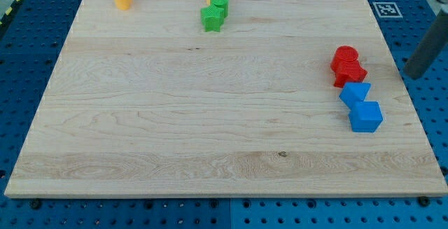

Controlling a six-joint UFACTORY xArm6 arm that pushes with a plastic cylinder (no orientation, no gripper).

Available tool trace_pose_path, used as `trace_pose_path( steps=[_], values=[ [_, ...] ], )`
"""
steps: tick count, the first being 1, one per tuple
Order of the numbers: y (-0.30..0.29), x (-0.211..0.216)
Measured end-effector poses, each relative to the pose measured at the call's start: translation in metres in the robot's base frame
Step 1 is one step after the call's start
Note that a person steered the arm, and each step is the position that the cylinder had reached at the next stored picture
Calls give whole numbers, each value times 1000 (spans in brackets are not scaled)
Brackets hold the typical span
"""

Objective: Push the red star towards the top right

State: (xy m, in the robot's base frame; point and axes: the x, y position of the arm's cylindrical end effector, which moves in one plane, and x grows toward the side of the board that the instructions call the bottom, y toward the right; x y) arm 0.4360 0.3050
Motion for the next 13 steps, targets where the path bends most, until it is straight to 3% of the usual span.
trace_pose_path(
  steps=[3,6,9,10,12,13],
  values=[
    [-30,13],
    [-107,11],
    [-150,-34],
    [-170,-18],
    [-249,-21],
    [-258,-38]
  ],
)
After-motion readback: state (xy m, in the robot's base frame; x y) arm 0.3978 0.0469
